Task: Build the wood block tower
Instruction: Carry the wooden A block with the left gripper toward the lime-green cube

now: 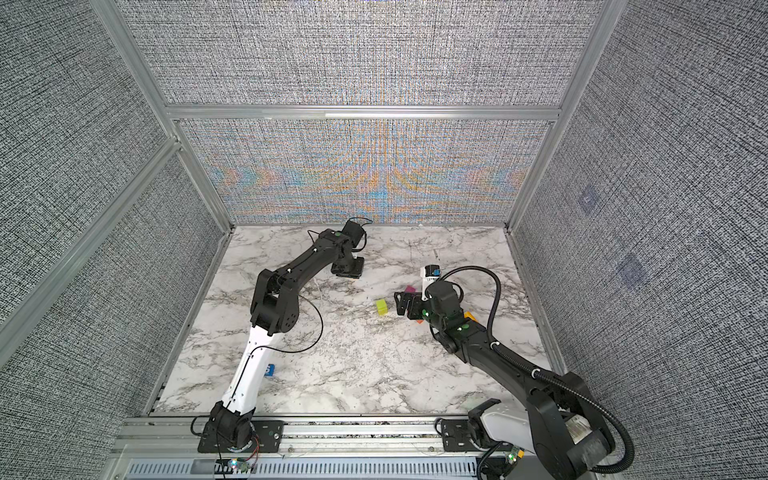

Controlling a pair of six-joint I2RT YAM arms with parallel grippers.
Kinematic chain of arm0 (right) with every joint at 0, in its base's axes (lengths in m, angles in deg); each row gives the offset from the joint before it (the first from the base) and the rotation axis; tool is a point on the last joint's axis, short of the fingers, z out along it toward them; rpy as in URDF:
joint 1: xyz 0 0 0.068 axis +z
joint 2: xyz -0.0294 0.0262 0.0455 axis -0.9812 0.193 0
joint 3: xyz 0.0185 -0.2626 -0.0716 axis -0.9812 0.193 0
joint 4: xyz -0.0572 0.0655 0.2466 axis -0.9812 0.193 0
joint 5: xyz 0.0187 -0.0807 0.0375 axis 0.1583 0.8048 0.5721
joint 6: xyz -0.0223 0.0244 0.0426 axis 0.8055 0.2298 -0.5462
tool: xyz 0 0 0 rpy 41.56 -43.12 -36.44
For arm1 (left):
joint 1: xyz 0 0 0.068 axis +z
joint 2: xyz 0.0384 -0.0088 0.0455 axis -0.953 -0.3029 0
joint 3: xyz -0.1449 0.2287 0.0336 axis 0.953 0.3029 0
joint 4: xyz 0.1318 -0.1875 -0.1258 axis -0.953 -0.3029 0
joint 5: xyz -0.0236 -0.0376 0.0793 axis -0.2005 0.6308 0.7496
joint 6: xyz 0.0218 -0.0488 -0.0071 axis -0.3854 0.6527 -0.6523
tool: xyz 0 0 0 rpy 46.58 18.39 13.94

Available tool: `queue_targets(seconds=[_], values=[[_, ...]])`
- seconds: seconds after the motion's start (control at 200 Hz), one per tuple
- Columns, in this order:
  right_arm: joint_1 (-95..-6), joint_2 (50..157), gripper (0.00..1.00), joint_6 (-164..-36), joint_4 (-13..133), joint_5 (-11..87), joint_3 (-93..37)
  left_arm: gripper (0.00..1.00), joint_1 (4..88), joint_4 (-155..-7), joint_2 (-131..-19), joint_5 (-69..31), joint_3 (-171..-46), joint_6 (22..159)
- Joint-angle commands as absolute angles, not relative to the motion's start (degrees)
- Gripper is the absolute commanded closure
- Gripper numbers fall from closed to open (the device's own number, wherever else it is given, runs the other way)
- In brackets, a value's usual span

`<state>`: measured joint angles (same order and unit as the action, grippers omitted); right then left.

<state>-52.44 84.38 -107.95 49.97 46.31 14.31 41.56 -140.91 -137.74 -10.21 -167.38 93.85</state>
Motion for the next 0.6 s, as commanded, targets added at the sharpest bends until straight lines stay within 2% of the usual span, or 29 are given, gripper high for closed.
queue_targets(seconds=[0.0, 0.235, 0.595], values=[[-52.4, 83.8, 0.03, -108.2, 49.0, 47.3, 14.8, 0.64, 41.7, -141.4, -137.8, -10.9, -167.7, 93.4], [-52.4, 83.4, 0.03, -108.3, 49.2, 47.8, 15.1, 0.7, 41.7, -142.1, -136.8, -11.0, -167.3, 93.6], [-52.8, 81.6, 0.03, -109.7, 50.1, 50.8, 16.4, 0.7, 41.5, -143.0, -131.4, -11.8, -164.0, 93.3]])
